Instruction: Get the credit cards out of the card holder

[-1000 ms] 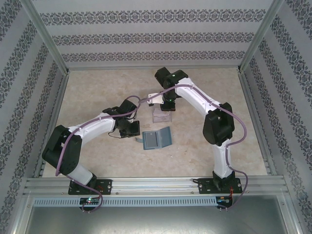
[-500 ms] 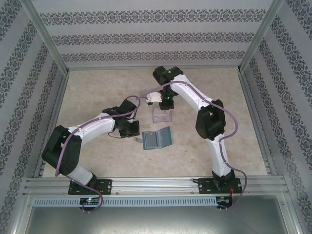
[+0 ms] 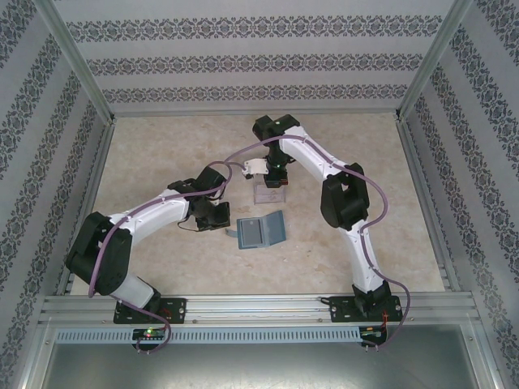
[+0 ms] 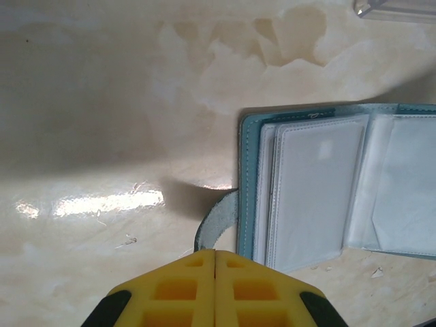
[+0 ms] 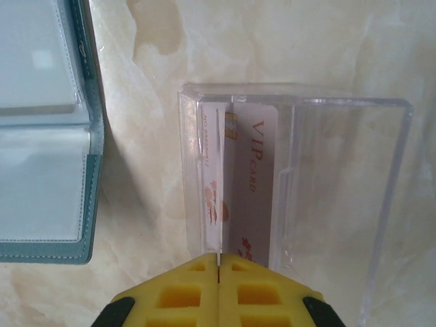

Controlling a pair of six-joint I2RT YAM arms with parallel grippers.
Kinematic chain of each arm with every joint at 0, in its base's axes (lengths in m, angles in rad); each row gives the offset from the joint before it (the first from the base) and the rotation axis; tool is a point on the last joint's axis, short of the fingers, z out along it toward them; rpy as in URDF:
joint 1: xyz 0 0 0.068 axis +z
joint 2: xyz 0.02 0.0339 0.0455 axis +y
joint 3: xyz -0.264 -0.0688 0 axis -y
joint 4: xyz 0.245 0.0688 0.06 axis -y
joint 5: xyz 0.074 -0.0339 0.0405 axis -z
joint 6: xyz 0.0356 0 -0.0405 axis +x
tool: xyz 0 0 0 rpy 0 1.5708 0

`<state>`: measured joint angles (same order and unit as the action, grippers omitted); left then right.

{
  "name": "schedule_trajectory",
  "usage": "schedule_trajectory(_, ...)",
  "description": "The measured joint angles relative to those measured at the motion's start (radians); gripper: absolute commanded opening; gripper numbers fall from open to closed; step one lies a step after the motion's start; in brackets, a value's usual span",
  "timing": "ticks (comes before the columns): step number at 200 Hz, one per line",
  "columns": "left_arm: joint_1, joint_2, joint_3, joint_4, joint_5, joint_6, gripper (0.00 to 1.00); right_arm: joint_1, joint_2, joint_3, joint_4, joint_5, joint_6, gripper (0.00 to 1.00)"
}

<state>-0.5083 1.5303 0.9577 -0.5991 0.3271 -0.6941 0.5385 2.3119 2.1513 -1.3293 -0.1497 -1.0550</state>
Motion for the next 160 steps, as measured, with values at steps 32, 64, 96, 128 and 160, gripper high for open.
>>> schedule_trajectory(32, 0.000, 0.000, 0.000, -0.003, 0.000, -0.003, 0.07, 0.000, 0.018, 0.000, -0.006, -0.018, 0.005, 0.00)
schedule_trajectory(64, 0.000, 0.000, 0.000, -0.003, 0.000, -0.003, 0.07, 0.000, 0.024, 0.000, -0.006, -0.027, 0.025, 0.00)
schedule_trajectory(96, 0.000, 0.000, 0.000, -0.003, 0.000, -0.002, 0.07, 0.000, 0.030, 0.000, -0.006, -0.034, 0.058, 0.00)
schedule_trajectory(128, 0.000, 0.000, 0.000, -0.003, 0.000, -0.002, 0.07, 0.000, 0.043, 0.001, -0.006, -0.047, 0.092, 0.00)
schedule_trajectory(160, 0.000, -0.002, 0.000, -0.003, 0.000, -0.002, 0.07, 0.000, 0.051, 0.013, -0.007, -0.049, 0.127, 0.00)
